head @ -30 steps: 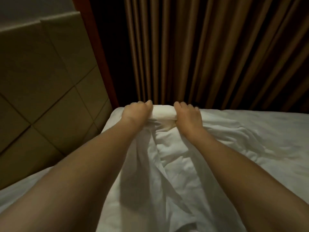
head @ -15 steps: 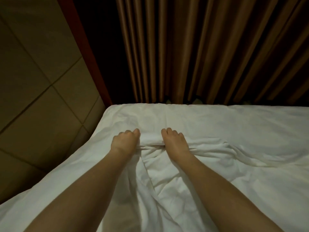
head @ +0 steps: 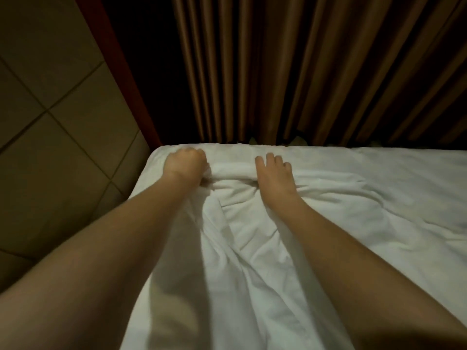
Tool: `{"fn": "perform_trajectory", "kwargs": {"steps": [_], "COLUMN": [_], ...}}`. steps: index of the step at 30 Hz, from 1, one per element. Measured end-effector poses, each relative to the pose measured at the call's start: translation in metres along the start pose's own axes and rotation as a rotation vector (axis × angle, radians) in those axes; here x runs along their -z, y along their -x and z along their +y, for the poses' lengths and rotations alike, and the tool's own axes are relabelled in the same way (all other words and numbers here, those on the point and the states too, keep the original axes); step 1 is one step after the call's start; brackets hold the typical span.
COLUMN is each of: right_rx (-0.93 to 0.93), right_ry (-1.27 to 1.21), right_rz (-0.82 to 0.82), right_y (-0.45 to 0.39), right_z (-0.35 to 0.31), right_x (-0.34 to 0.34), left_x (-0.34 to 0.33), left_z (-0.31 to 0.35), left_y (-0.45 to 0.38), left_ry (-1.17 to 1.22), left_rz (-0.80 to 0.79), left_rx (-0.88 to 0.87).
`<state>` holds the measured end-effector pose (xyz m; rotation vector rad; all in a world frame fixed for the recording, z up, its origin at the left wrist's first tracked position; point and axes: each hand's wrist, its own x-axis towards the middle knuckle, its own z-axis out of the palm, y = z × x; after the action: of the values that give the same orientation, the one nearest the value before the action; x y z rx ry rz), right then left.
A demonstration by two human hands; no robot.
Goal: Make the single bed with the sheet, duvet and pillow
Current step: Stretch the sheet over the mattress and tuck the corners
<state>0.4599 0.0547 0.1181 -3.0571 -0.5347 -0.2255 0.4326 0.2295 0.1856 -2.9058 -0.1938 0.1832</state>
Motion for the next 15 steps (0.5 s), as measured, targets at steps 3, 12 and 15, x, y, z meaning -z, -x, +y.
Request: {"fn": "perform_trajectory", "kwargs": {"steps": [3,12,15], "right_rx": [-0.037,0.418,0.521], "right_ry": [-0.102,-0.015,-0.078], "right_rz": [-0.252,-0.310,-0.324], "right_y": [0.022,0.057,0.072], "right_z": [-0.021,-0.067,-0.076], "right_x": [-0.037,-0.031,-0.002], "left_x": [-0.037,-0.069,-0.070], "left_z": [-0.007,-0.048,-0.060], "left_y": [0.021,0.080,0.104], "left_ry": [-0.010,-0.014,-0.046], "left_rz": [-0.132,-0.193,-0.210], "left_rx": [0.006,-0.019,0.000]}}
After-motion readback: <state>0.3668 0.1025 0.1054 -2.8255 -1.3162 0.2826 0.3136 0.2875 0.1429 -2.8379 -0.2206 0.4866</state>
